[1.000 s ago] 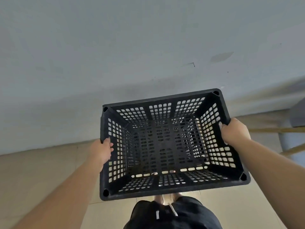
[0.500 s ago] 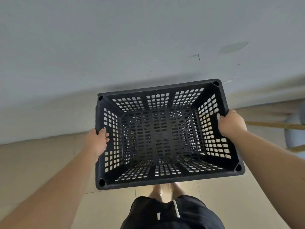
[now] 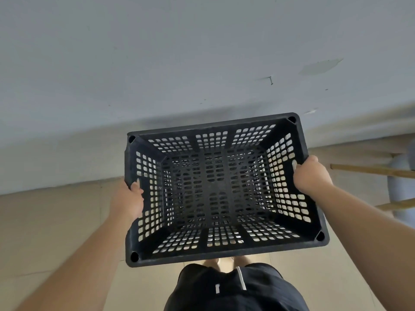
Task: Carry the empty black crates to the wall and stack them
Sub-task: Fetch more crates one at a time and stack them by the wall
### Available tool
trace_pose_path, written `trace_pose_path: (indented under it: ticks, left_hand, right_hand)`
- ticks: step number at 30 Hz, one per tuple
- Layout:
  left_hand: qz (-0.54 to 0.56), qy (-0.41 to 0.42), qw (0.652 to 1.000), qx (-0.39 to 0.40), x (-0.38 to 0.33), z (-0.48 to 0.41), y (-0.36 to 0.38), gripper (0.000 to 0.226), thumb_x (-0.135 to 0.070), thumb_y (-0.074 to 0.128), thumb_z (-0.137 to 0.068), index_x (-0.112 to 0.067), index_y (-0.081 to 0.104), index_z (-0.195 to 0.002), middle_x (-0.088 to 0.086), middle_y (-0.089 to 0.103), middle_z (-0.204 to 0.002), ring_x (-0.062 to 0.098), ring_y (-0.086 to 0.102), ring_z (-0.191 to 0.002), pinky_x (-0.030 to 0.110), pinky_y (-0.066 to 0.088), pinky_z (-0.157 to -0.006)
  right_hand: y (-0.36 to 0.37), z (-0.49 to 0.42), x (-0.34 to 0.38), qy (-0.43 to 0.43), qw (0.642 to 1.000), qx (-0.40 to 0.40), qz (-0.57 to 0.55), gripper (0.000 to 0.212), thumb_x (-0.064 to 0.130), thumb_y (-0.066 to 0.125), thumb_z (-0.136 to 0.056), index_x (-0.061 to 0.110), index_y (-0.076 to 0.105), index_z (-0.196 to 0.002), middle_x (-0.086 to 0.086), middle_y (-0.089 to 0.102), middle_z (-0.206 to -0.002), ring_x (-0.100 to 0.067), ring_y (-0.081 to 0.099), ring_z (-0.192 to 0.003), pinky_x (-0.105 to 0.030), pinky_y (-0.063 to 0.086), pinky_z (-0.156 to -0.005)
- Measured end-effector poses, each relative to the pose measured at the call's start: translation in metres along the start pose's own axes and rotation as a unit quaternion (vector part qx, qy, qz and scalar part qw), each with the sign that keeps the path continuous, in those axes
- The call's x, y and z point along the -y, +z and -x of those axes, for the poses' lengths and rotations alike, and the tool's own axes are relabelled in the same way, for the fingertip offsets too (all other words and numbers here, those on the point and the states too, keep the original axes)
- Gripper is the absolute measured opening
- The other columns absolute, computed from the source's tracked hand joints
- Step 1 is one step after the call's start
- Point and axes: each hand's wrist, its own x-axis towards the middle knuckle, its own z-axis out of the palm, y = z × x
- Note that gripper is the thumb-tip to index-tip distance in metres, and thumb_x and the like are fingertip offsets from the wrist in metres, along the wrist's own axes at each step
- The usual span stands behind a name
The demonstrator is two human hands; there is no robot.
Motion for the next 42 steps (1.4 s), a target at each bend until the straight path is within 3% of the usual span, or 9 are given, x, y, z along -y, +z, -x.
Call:
trace_pose_path:
  ticks: [7,11,14,20,25,29,33,38,42]
  left_hand:
    - [-0.028,0.026,0.999,-0.018,-0.008,0.019,-0.001,0.027,-0.033,0.035,-0.11,-0.01,0.048,-0.114,0.007,0.067,-0.111,0.024,0.064,-0.093,0.035,0.049,-0.074]
    - [-0.046,0.054,0.997,-0.026,-0.005,0.023,-0.004,0.027,-0.031,0.035,-0.11,-0.011,0.048,-0.121,0.006,0.068,-0.112,0.024,0.065,-0.091,0.028,0.043,-0.057]
    - [-0.031,0.046,0.998,-0.022,-0.008,0.02,-0.006,0.034,-0.032,0.035,-0.11,-0.007,0.052,-0.126,0.005,0.069,-0.113,0.024,0.066,-0.091,0.031,0.047,-0.061]
    - [-0.059,0.074,0.995,-0.029,-0.01,0.02,-0.008,0.024,-0.033,0.035,-0.11,-0.012,0.047,-0.111,0.005,0.066,-0.102,0.029,0.067,-0.092,0.043,0.055,-0.075]
    - [-0.065,0.092,0.993,-0.03,-0.005,0.023,-0.01,0.023,-0.033,0.036,-0.109,-0.012,0.046,-0.109,0.004,0.063,-0.095,0.029,0.067,-0.088,0.051,0.058,-0.084]
    - [-0.072,0.091,0.993,-0.037,-0.004,0.026,-0.01,0.024,-0.033,0.036,-0.109,-0.011,0.047,-0.108,0.005,0.063,-0.092,0.028,0.067,-0.083,0.052,0.059,-0.079]
    - [-0.09,0.099,0.991,-0.03,-0.009,0.019,-0.016,0.027,-0.031,0.036,-0.109,-0.008,0.049,-0.109,0.009,0.065,-0.094,0.031,0.068,-0.081,0.039,0.055,-0.058]
    - [-0.072,0.091,0.993,-0.033,0.001,0.025,-0.016,0.027,-0.033,0.037,-0.109,-0.01,0.05,-0.11,0.009,0.065,-0.095,0.03,0.069,-0.084,0.049,0.06,-0.075]
    - [-0.08,0.097,0.992,-0.031,-0.005,0.021,-0.02,0.029,-0.034,0.036,-0.109,-0.009,0.049,-0.117,0.007,0.065,-0.098,0.027,0.066,-0.086,0.037,0.053,-0.062]
  right_hand:
    - [-0.001,0.002,0.001,-0.016,1.0,-0.02,-0.013,0.028,0.021,0.041,-0.104,-0.002,0.039,-0.119,-0.027,0.059,-0.115,-0.041,0.058,-0.095,-0.039,0.042,-0.067]
    - [0.003,0.006,-0.006,-0.034,0.999,-0.02,-0.022,0.021,0.023,0.038,-0.105,0.003,0.037,-0.109,-0.022,0.057,-0.1,-0.034,0.051,-0.08,-0.037,0.04,-0.062]
    - [0.002,0.005,-0.006,-0.034,0.999,-0.022,-0.02,0.023,0.024,0.039,-0.105,0.002,0.039,-0.111,-0.021,0.056,-0.099,-0.035,0.051,-0.08,-0.04,0.043,-0.066]
    - [0.006,0.008,-0.006,-0.028,0.999,-0.025,-0.021,0.022,0.023,0.039,-0.105,0.002,0.039,-0.112,-0.019,0.052,-0.095,-0.034,0.051,-0.079,-0.04,0.042,-0.065]
    - [0.008,0.009,-0.001,-0.021,0.999,-0.028,-0.015,0.03,0.022,0.04,-0.104,-0.003,0.039,-0.12,-0.029,0.058,-0.112,-0.043,0.057,-0.093,-0.042,0.043,-0.069]
    - [0.008,0.009,-0.003,-0.038,0.998,-0.04,-0.023,0.023,0.022,0.04,-0.104,0.001,0.04,-0.114,-0.024,0.059,-0.104,-0.038,0.054,-0.083,-0.041,0.044,-0.067]
    - [0.011,0.014,-0.007,-0.044,0.998,-0.035,-0.028,0.021,0.024,0.039,-0.104,0.004,0.04,-0.112,-0.018,0.055,-0.096,-0.035,0.055,-0.081,-0.042,0.048,-0.067]
    - [0.011,0.016,-0.007,-0.05,0.997,-0.039,-0.038,0.021,0.024,0.041,-0.104,0.005,0.041,-0.111,-0.015,0.054,-0.095,-0.034,0.054,-0.08,-0.039,0.045,-0.066]
    - [0.01,0.017,-0.007,-0.054,0.997,-0.044,-0.043,0.021,0.027,0.041,-0.104,0.006,0.041,-0.109,-0.014,0.053,-0.094,-0.033,0.053,-0.079,-0.037,0.042,-0.064]
